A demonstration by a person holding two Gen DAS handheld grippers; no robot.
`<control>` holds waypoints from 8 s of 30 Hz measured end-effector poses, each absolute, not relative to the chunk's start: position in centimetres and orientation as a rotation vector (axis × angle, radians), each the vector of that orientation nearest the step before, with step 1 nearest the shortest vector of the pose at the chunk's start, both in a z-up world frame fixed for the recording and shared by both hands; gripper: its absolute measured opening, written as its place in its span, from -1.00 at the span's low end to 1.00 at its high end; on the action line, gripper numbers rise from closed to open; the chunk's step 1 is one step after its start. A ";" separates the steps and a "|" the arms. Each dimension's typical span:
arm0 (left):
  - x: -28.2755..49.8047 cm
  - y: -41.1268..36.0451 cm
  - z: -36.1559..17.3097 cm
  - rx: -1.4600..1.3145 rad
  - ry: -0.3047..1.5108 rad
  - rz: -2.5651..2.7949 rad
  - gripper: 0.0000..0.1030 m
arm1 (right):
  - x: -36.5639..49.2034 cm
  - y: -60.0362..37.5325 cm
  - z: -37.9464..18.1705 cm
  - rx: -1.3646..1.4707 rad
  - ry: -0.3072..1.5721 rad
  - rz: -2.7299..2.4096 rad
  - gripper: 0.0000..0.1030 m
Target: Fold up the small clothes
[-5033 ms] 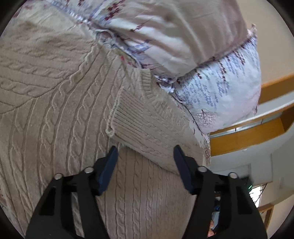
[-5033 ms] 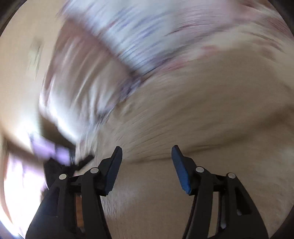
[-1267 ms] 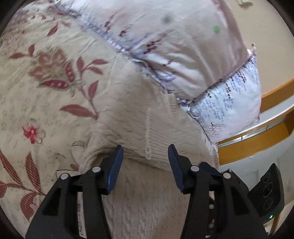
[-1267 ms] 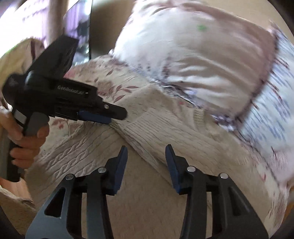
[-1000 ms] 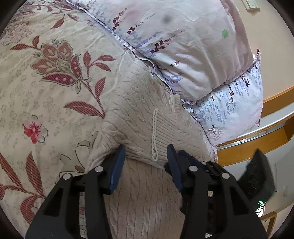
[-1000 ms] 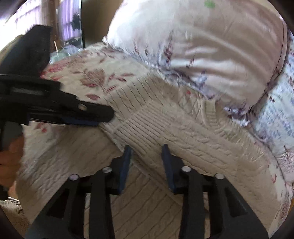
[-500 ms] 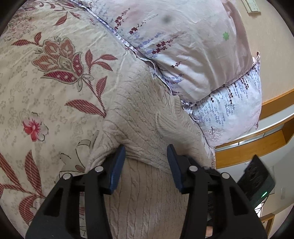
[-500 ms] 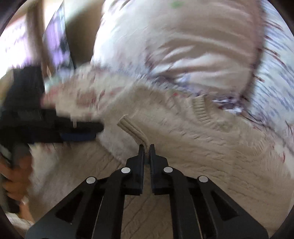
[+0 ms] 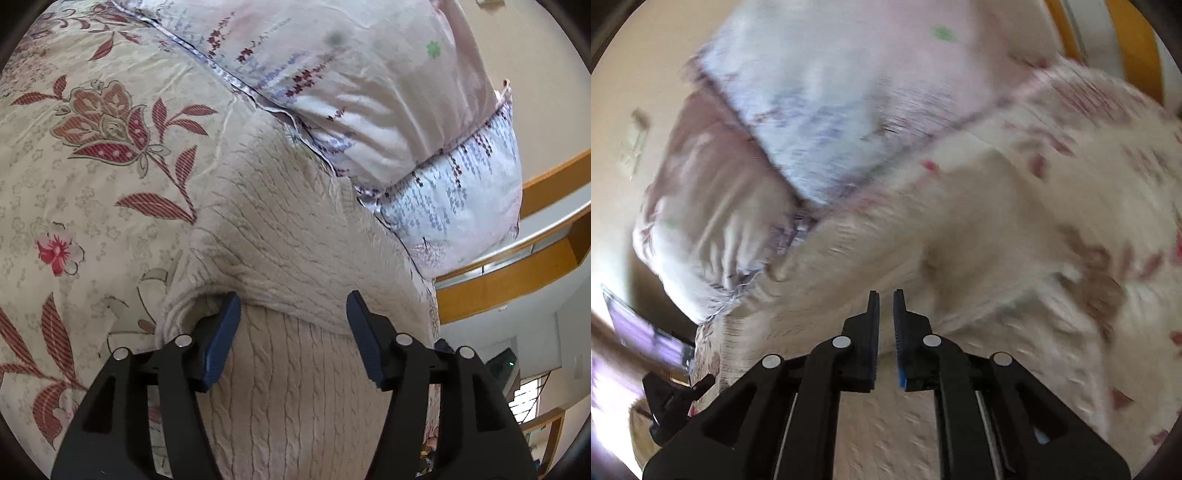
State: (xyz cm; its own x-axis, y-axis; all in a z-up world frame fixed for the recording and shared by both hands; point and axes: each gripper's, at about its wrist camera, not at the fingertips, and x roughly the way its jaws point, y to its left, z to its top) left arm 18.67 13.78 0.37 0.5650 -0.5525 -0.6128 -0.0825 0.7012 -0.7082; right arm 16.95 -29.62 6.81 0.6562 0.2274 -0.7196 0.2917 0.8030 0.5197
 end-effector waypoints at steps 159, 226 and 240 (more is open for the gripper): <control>24.1 13.1 5.7 -0.440 0.847 -0.274 -0.21 | 18.8 -36.9 7.9 0.452 0.810 -0.104 -0.19; 21.1 11.9 2.2 -0.173 0.925 -0.233 -0.81 | 15.5 -34.4 5.1 0.391 0.916 -0.062 -0.66; 19.0 14.7 3.5 -0.314 0.909 -0.324 -0.87 | 14.2 -34.6 6.1 0.371 0.887 -0.098 -0.79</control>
State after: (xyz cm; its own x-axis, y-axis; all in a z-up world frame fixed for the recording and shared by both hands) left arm 18.99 14.70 3.46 0.5732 -0.4022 -0.7140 0.1405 0.9066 -0.3979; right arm 14.18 -34.58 6.14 0.6321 0.0683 -0.7719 0.2358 0.9319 0.2756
